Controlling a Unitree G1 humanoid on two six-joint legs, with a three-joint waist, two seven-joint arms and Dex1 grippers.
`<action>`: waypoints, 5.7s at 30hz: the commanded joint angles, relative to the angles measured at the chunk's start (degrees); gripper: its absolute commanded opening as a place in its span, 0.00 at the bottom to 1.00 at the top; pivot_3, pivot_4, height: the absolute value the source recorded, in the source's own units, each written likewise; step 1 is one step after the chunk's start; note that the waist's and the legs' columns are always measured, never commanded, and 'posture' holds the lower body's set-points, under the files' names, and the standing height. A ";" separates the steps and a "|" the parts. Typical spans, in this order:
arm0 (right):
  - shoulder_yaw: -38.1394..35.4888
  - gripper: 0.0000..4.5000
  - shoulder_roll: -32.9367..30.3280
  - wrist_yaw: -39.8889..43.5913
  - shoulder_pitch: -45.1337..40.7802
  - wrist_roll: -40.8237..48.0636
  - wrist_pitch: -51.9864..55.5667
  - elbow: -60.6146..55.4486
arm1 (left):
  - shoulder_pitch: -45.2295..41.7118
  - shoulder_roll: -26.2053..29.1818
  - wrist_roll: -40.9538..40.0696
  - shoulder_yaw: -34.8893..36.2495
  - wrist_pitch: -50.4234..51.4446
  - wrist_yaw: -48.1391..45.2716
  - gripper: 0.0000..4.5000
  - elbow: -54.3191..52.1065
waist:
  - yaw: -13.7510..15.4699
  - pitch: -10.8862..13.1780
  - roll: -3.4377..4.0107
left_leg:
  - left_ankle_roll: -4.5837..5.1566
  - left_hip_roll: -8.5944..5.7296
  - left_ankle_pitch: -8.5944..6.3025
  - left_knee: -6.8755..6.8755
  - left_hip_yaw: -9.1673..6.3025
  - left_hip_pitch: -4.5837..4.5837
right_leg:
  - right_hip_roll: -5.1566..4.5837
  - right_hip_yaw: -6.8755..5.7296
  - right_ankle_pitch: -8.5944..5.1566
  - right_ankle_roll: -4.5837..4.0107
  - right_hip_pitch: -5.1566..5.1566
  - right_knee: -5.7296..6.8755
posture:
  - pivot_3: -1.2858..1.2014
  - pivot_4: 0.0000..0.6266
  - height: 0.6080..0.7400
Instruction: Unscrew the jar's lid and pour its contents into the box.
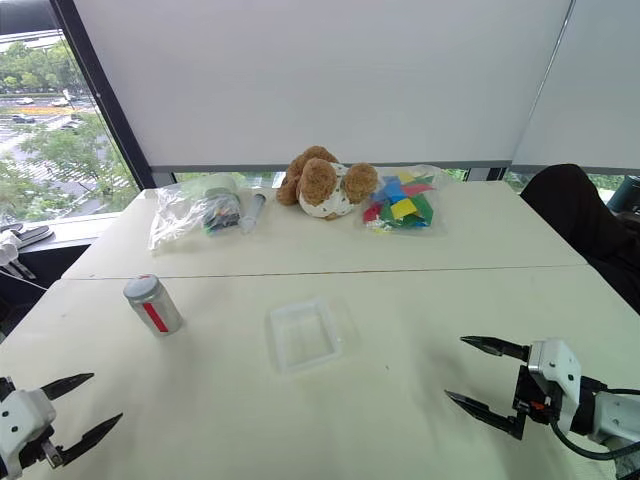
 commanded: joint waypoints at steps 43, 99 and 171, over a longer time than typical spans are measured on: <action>10.25 1.00 15.79 4.18 -16.09 9.20 -4.71 0.03 | -15.82 -38.54 16.23 -11.99 31.76 58.43 0.98 -33.65 | 0.05 -0.13 -0.44 | -0.02 -0.12 0.02 0.24 -0.04 0.06 | 0.15 -0.01 0.17 0.18 0.11 0.19 | 0.52 0.24 1.00; 26.95 1.00 14.45 -33.02 -50.16 23.81 57.31 -25.16 | -46.42 -5.89 -18.02 -24.69 44.30 -1.15 0.47 -23.42 | -0.12 -0.06 -0.24 | -0.03 -0.16 0.07 0.25 -0.16 -0.13 | 0.12 -0.02 0.24 0.11 -0.07 0.21 | 0.52 0.24 1.00; 27.58 0.99 20.34 -20.79 -56.12 8.44 52.80 -17.56 | -45.86 -14.46 -13.47 -27.40 41.30 -2.11 0.47 -23.72 | -1.38 -0.03 -0.21 | -0.17 -0.18 0.15 0.06 -0.15 -0.04 | 0.19 -0.02 0.28 0.17 -0.30 0.53 | 0.52 0.24 1.00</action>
